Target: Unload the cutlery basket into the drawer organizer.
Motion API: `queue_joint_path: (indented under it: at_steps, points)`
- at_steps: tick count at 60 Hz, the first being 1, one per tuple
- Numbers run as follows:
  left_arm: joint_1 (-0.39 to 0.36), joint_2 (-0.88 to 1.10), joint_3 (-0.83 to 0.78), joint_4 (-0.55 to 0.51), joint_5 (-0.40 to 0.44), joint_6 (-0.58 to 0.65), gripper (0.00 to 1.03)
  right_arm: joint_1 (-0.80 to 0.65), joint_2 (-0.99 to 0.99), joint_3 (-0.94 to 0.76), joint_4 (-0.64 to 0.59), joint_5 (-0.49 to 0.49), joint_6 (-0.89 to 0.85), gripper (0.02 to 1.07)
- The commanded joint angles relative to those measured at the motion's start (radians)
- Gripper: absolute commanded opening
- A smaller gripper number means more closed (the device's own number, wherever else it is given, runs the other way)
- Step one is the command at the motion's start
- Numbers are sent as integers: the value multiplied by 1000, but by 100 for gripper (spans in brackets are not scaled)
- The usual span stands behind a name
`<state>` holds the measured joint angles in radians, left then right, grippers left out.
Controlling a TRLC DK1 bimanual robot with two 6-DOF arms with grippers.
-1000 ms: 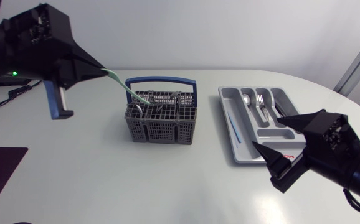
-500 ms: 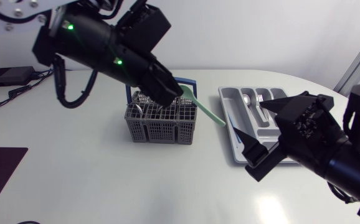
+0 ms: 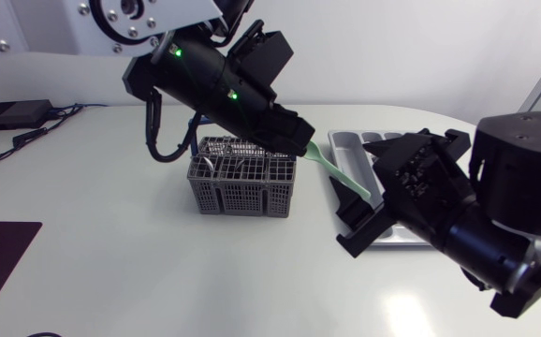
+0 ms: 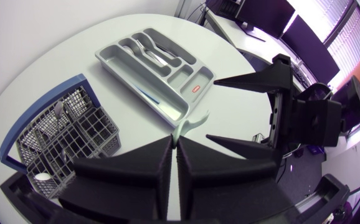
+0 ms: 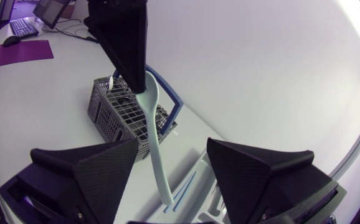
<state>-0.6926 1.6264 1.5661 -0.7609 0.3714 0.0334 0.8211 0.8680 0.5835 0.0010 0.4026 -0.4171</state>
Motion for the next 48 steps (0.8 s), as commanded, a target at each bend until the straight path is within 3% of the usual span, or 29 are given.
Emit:
queue_joint_path:
  at_steps: [1,14,48]
  points:
    - [-10,20,38,-2,24,-43,3,35,46,-1,39,36,-35,78]
    - [-5,26,46,-2,49,-53,3,67,128,-11,137,88,-88,52]
    - [4,26,6,-2,47,-43,3,59,114,-63,166,127,-121,33]
